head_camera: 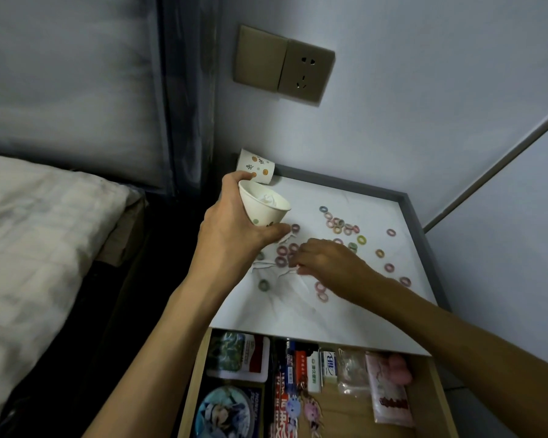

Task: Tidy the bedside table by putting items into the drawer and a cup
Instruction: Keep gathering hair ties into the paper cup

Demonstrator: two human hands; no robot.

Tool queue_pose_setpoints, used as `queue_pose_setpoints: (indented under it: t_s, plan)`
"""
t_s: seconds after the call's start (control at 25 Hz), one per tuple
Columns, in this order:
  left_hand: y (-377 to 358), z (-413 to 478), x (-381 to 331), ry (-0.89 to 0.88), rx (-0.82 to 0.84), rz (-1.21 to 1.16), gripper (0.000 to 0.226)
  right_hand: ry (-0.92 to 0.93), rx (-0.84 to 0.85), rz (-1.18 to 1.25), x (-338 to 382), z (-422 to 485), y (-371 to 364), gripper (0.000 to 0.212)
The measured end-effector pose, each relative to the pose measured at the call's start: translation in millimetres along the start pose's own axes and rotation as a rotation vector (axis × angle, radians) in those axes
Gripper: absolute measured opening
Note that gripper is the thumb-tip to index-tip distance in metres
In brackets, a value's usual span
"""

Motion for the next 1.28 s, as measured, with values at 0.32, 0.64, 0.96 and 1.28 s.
queue_pose_setpoints:
  t_s: [0.32,0.64,0.96,1.28]
  plan:
    - [3.7,1.8,-0.1,-0.008,0.000,0.025,0.084,0.161,-0.005,-0.108,12.0,21.7,-3.8,0.031]
    - [5.1,1.1,-0.5,0.002,0.000,0.004,0.084,-0.593,0.163,0.327,-24.5,-14.7,-9.5,0.011]
    - [9.6,-1.0,0.8,0.010,-0.013,0.008,0.082,-0.579,0.137,-0.047,-2.4,-22.1,-18.5,0.009]
    - [14.0,-0.7,2.0,-0.007,-0.004,0.050,0.083,-0.612,0.007,0.052,-16.0,-26.4,-4.7,0.018]
Point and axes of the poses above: each hand's wrist, its own z-axis towards the middle knuckle, its own y-axis out of the back of the hand, x = y × z, the point moved 8 cm from there along z, towards the middle knuckle, and after that the axes turned 12 degrees about -z, right-handed, at the moved point
